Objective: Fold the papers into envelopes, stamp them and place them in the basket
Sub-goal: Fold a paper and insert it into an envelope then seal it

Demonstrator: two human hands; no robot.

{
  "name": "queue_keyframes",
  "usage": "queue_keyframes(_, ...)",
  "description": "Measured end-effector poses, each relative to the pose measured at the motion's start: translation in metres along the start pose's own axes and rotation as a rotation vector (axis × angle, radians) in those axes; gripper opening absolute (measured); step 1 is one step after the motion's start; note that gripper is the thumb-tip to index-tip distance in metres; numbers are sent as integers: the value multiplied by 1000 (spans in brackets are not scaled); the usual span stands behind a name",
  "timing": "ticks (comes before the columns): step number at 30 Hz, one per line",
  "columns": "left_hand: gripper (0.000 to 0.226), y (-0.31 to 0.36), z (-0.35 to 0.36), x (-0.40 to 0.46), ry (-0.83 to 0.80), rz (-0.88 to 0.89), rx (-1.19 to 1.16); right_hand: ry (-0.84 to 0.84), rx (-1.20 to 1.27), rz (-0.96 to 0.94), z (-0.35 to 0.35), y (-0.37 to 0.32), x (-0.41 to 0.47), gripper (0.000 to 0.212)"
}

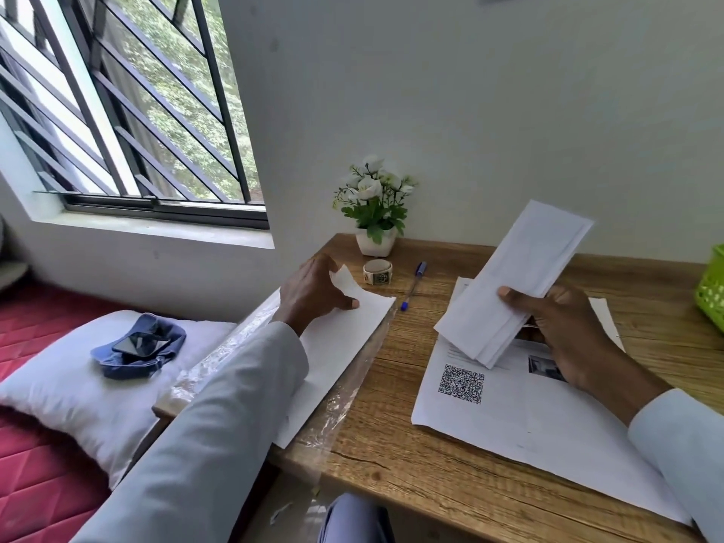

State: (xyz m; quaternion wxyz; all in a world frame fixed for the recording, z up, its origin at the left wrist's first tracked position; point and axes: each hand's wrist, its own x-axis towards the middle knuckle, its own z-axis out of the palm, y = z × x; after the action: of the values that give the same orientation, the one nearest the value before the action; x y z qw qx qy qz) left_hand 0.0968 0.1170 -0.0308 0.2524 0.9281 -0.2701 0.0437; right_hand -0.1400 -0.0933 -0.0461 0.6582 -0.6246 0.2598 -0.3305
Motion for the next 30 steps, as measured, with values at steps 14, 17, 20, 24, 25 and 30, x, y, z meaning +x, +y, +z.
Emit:
queue_keyframes(14, 30, 16, -28, 5, -189, 234, -666, 32, 109, -2, -4, -12, 0, 21)
queue_keyframes(17, 19, 13, -25, 14, -128, 316, -355, 32, 98, 15, -5, -9, 0, 28)
queue_keyframes(20, 12, -6, -16, 24, -119, 300, -183, 28, 86, 33, -5, -6, -1, 33)
queue_keyframes(24, 30, -32, -10, 33, -123, 254, -123, 14, 73, 31, -3, -5, 0, 33)
queue_keyframes(25, 34, -34, -11, 33, -122, 260, -125, 13, 70, 32, -3, -5, 0, 33)
queue_keyframes(30, 27, -33, -14, 36, -131, 128, -281, 2, 70, 43, -3, -6, 0, 31)
